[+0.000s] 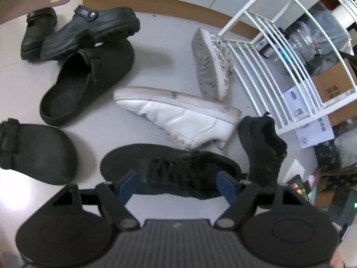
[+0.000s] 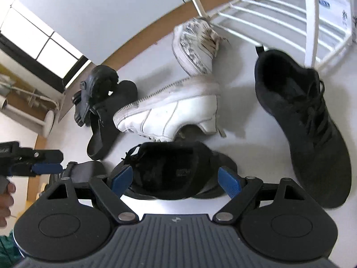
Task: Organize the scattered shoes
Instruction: 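Lower the right tool onto a black sneaker's heel collar and close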
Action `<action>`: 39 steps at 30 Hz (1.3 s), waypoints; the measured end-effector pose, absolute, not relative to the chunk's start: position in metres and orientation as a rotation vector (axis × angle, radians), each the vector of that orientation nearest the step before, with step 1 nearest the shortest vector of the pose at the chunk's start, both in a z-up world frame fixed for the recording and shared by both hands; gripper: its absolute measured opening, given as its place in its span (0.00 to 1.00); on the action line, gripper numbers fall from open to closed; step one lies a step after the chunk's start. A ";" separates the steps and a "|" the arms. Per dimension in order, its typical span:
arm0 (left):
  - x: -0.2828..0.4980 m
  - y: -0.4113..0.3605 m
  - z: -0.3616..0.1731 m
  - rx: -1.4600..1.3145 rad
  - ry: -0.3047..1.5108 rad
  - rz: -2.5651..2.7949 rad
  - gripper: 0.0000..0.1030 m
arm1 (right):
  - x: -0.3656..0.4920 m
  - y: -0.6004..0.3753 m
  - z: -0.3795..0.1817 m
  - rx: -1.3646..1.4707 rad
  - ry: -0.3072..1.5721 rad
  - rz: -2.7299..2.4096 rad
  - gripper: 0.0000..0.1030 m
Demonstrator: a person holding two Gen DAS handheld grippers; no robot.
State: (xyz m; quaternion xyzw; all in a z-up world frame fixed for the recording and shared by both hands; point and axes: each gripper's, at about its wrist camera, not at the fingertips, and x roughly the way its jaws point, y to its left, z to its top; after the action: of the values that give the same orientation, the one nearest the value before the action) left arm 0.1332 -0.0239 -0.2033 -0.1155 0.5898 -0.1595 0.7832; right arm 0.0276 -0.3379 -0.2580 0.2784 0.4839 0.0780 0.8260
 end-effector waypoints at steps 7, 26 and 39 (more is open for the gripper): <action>0.140 -0.027 -0.228 -0.297 1.283 -0.384 0.80 | 0.033 -0.330 -0.269 0.566 1.049 0.113 0.85; 0.136 -0.020 -0.252 -0.295 1.302 -0.345 0.80 | 0.039 -0.315 -0.288 0.593 1.151 0.124 0.85; 0.137 -0.001 -0.256 -0.339 1.311 -0.322 0.80 | 0.063 -0.300 -0.330 0.669 1.231 0.146 0.85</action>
State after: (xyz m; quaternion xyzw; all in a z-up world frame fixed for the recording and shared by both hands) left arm 0.1365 -0.0011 -0.2556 -0.1559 0.6041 -0.1483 0.7673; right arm 0.0631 -0.3002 -0.3299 0.3076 0.5658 0.0672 0.7621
